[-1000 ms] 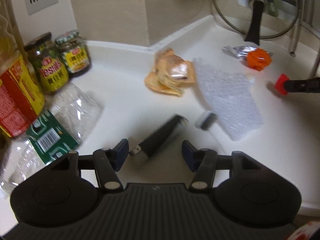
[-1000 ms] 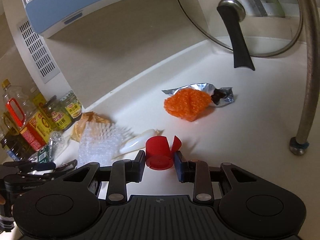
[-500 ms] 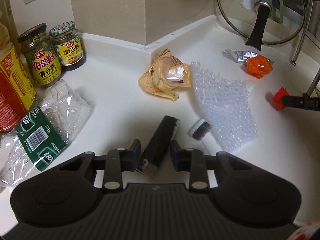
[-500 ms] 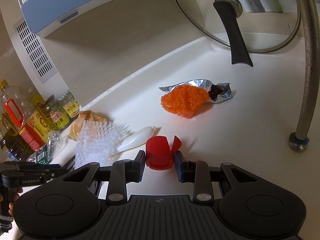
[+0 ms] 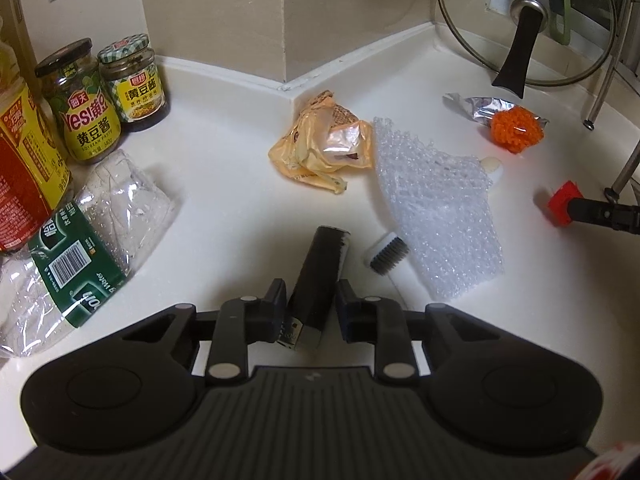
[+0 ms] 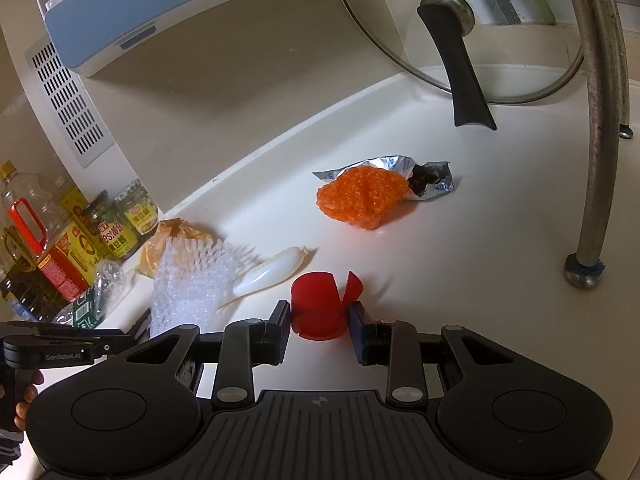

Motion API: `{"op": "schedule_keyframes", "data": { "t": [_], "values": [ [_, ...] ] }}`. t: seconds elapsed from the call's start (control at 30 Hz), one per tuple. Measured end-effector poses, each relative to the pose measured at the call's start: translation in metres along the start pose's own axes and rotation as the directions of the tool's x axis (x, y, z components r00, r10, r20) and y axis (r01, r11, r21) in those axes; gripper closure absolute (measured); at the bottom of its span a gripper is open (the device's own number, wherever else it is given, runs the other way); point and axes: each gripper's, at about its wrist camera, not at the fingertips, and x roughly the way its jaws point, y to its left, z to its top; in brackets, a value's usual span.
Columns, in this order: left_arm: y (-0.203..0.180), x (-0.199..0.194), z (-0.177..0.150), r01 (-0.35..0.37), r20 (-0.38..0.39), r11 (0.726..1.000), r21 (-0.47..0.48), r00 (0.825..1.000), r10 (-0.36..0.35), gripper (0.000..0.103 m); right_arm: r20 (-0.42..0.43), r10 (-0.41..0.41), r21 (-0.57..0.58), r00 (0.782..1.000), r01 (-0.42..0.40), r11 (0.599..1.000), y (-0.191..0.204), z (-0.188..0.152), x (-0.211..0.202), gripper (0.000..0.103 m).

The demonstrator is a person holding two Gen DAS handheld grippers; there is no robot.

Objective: Collect trash
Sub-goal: 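Grasp the black toothbrush handle with the left tool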

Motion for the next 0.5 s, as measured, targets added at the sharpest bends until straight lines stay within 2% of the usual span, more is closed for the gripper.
{"op": "schedule_keyframes", "data": {
  "t": [0.37,0.5],
  "values": [
    [0.006,-0.028,-0.021,-0.002,0.045,0.998,-0.070,0.999,0.005,0.081,-0.007,0.019,-0.016,1.000,-0.020,1.000,0.013,-0.012,-0.013,0.071],
    [0.007,-0.040,-0.033,0.001,0.039,0.997,-0.078,0.999,0.002,0.081,-0.015,0.025,-0.022,1.000,-0.026,0.999,0.020,-0.020,-0.019,0.071]
  ]
}}
